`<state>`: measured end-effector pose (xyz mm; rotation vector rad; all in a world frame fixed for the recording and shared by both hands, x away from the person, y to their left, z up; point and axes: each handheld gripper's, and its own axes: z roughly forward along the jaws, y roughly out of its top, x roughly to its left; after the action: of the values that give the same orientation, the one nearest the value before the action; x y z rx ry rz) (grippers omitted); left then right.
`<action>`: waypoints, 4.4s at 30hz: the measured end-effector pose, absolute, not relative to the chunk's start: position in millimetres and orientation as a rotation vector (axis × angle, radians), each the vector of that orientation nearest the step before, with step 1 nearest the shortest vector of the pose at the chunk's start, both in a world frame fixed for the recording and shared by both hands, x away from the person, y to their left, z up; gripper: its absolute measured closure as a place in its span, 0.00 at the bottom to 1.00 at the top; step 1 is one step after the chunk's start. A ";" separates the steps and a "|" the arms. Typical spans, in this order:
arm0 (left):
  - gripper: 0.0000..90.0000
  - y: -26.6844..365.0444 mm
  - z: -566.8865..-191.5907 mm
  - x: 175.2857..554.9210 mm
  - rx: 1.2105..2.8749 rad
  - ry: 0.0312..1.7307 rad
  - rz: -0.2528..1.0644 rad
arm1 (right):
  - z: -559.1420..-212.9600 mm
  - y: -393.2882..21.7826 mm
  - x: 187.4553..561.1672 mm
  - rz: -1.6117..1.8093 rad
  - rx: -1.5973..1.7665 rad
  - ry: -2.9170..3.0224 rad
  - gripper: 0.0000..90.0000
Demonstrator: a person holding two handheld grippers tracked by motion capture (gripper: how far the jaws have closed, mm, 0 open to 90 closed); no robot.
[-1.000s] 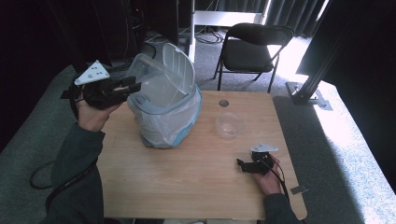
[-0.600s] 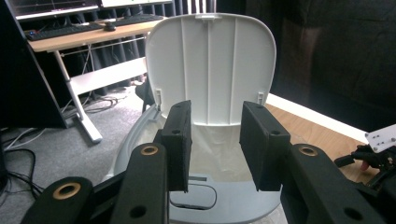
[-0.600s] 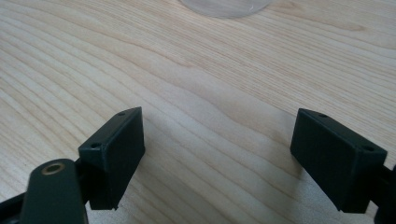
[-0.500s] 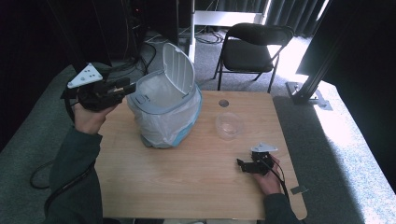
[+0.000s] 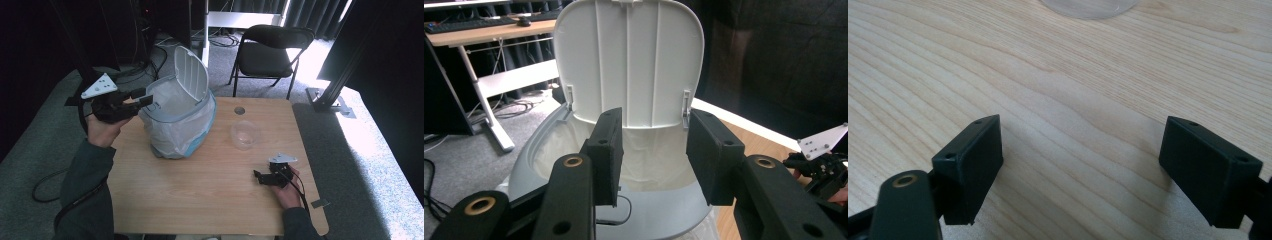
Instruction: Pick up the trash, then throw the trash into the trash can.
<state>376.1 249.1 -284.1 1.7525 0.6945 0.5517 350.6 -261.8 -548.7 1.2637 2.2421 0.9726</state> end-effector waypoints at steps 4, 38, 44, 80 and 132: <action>0.65 245.6 -284.9 375.6 1.756 0.684 0.538 | -548.6 -261.8 350.7 0.973 1.264 2.242 0.19; 0.62 206.8 -326.1 362.0 1.794 0.598 0.447 | -519.6 -264.0 378.9 0.937 1.296 2.111 0.61; 0.62 210.8 -336.9 362.4 1.779 0.612 0.429 | -512.1 -266.7 401.2 0.924 1.303 2.117 0.69; 0.61 209.7 -362.9 345.1 1.757 0.559 0.400 | -504.0 -240.4 474.8 0.955 1.318 2.150 0.75; 0.61 136.5 -481.0 365.8 1.980 0.660 0.337 | -529.4 -230.6 382.3 0.893 1.108 2.282 0.56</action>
<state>365.8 136.5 -481.0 1.9799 0.6598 0.3370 382.3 -230.6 -529.4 1.1082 2.2819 0.8930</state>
